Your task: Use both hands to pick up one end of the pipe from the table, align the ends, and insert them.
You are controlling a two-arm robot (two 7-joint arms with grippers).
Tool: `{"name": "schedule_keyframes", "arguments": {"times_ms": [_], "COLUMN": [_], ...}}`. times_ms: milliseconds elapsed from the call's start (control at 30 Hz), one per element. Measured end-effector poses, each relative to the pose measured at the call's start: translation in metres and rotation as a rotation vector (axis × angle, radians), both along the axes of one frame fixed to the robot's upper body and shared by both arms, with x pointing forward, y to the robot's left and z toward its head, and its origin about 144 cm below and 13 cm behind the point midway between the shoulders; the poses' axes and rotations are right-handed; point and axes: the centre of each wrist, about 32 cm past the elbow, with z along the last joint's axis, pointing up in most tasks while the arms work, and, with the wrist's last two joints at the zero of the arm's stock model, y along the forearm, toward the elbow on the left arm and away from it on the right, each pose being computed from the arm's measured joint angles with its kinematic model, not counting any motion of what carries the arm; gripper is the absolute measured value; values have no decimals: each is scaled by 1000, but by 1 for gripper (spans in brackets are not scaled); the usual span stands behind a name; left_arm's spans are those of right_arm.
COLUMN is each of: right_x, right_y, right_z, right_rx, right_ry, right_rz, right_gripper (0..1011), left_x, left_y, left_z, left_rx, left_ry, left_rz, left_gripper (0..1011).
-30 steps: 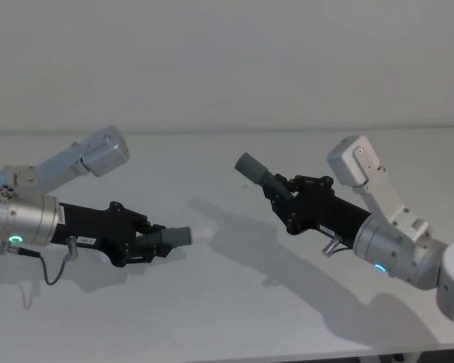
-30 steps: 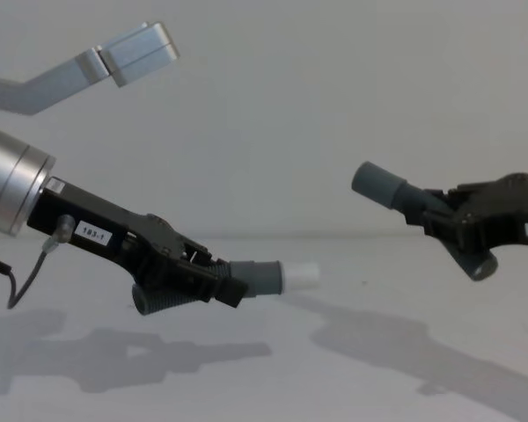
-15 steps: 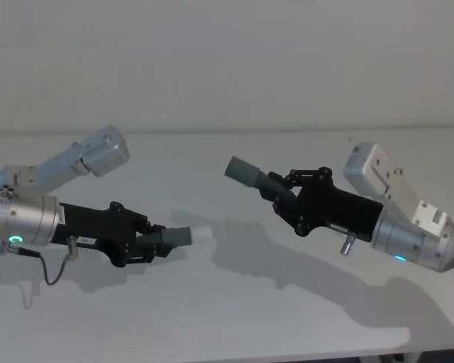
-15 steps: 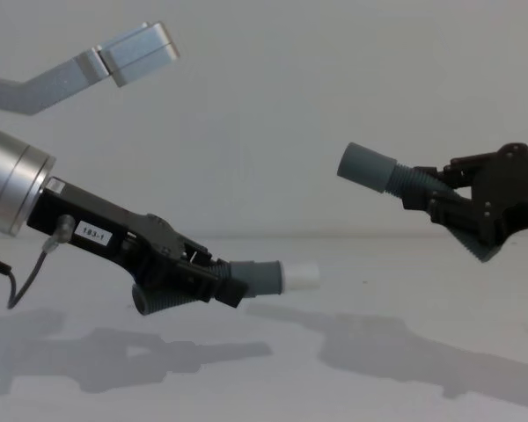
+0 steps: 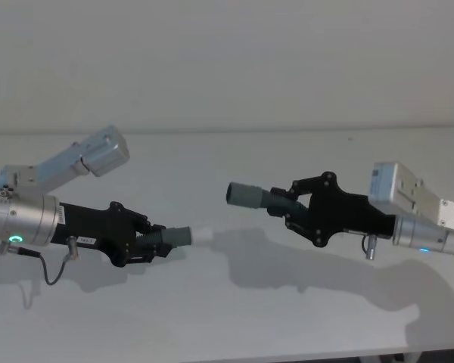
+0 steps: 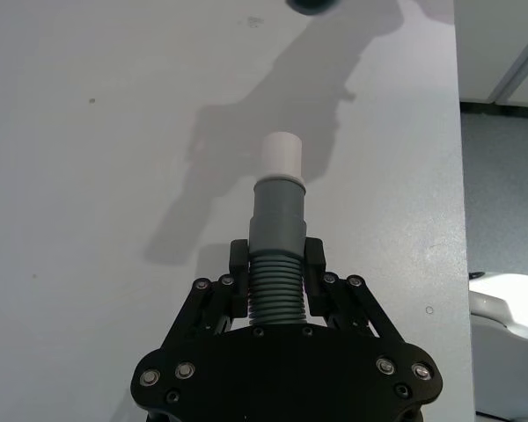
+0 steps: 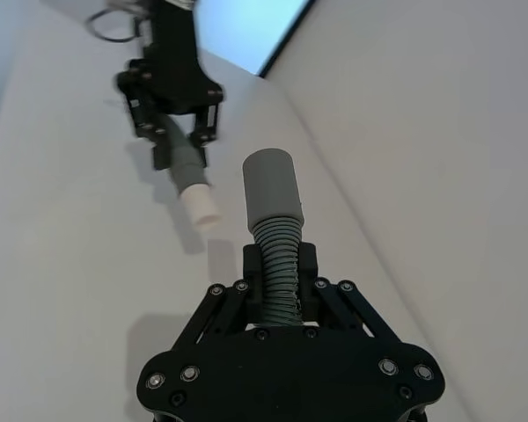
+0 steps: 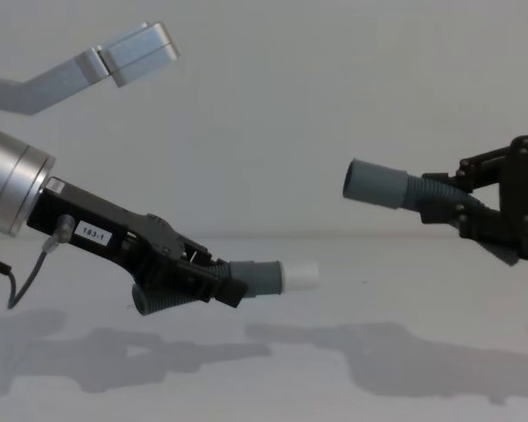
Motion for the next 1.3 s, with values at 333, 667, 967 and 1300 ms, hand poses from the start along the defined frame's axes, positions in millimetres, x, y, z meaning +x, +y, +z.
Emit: {"name": "schedule_keyframes", "arguments": {"times_ms": [333,667,967,1300], "right_x": [11,15,16,14], "right_y": [-13,-13,-9,-6], "right_z": [5,1,-4,-11], "right_rx": [-77,-119,-142,-149], "right_ry": [-59,-78,-86,-84], "right_rz": [121,142,148,143], "right_gripper": [201,201,201,200], "left_x": [0,0,0,0], "left_y": [0,0,0,0], "left_z": [0,0,0,0], "left_rx": [0,0,0,0], "left_ry": [0,0,0,0], "left_rz": [0,0,0,0], "left_gripper": [327,327,327,327]}}
